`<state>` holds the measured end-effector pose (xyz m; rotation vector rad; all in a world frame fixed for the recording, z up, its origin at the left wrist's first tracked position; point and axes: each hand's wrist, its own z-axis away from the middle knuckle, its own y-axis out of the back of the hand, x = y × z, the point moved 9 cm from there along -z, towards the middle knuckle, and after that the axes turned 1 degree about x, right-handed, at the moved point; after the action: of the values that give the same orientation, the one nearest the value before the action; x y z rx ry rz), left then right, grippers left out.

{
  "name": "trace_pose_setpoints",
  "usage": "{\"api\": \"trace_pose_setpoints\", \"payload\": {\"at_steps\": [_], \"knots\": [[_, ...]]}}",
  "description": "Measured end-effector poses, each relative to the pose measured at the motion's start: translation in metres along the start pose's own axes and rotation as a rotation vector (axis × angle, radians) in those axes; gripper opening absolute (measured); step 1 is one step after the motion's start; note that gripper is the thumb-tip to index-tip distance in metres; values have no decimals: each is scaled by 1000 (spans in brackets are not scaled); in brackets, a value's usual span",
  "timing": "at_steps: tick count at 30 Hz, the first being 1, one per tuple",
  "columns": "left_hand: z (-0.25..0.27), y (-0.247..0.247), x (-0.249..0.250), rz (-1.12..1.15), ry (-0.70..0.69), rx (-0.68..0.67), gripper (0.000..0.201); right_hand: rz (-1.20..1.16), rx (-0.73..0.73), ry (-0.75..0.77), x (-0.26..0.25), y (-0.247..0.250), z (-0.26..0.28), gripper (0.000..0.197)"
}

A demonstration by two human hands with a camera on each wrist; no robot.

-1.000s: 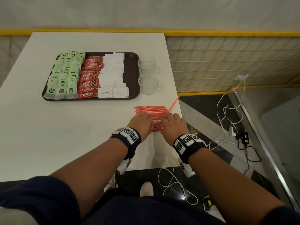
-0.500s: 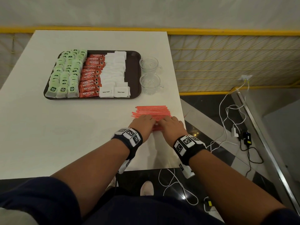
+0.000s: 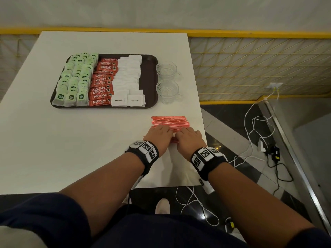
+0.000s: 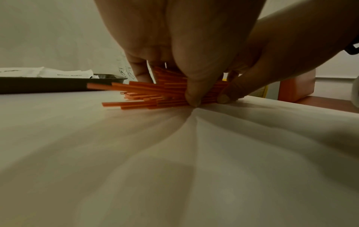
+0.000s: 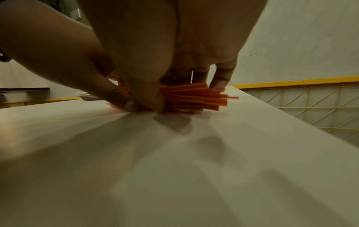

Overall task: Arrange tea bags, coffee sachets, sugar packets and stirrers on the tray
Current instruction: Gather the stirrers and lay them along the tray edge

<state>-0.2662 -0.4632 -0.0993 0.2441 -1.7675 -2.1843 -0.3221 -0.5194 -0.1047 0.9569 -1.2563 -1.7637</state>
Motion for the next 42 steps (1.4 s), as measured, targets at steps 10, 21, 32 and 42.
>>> {"api": "trace_pose_setpoints", "payload": {"at_steps": [10, 21, 32, 42], "knots": [[1, -5, 5, 6, -14, -36, 29, -68, -16, -26, -3, -3, -3, 28], [-2, -7, 3, -52, -90, -73, 29, -84, -75, -62, -5, -8, -7, 35], [2, -8, 5, -90, -87, -53, 29, -88, -79, -54, -6, -10, -8, 28], [9, -10, 6, -55, -102, -62, 30, -31, -90, 7, -10, -12, -7, 25]]}}
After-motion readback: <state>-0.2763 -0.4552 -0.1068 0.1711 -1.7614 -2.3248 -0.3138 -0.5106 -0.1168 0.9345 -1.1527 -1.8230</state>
